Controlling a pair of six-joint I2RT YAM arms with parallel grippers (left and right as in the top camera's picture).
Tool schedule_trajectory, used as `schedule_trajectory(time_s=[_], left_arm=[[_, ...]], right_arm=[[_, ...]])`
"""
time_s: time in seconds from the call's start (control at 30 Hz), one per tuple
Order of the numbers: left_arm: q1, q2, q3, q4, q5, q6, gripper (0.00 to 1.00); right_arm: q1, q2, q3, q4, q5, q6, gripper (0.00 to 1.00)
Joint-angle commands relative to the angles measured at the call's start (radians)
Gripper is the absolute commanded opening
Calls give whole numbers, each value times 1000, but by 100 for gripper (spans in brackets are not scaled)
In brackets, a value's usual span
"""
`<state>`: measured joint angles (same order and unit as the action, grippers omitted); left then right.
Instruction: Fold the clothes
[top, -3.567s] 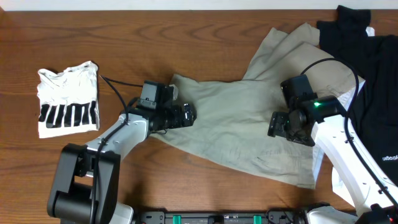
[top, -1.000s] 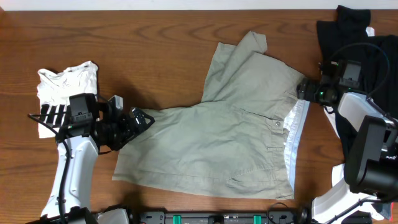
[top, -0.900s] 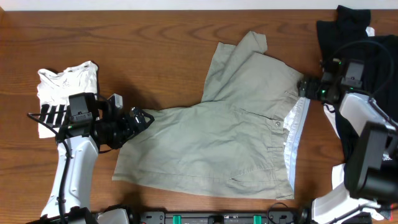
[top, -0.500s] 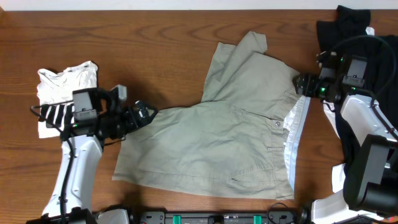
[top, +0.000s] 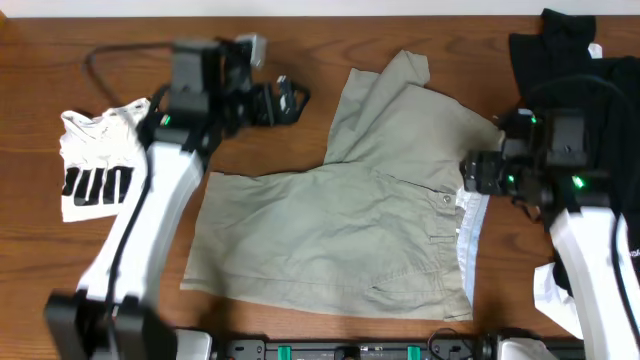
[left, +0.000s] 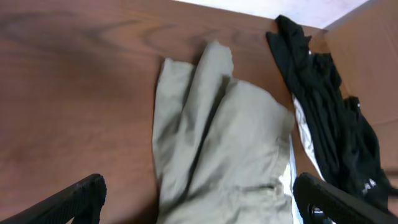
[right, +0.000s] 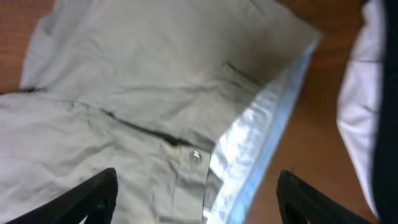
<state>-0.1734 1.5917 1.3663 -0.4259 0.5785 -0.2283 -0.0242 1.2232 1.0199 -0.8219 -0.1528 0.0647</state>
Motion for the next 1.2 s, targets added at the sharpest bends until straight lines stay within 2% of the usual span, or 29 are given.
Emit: schedule_trajectory(time_s=[0.0,0.23,0.43,0.73,1.1,1.17], left_arm=[[-42,159,124,-6,-26,-12,98],[-128,490,381,-2,-97,78,98],[-171,683,473,85,-183,151,98],[-187,806,473,316,-214,158,98],[-218,895,473,435,-246,187,100],[-221,900,473,452,-276,187,94]], right_arm=[[20,-101,7,-56,71,63,81],[20,-172,7,-172,71,62,81],[20,-164,6,-200,71,62,81],[20,-164,7,-214,71,62,81],[20,-164,6,-215,71,62,81],[20,-164,7,-215,71,62,81]])
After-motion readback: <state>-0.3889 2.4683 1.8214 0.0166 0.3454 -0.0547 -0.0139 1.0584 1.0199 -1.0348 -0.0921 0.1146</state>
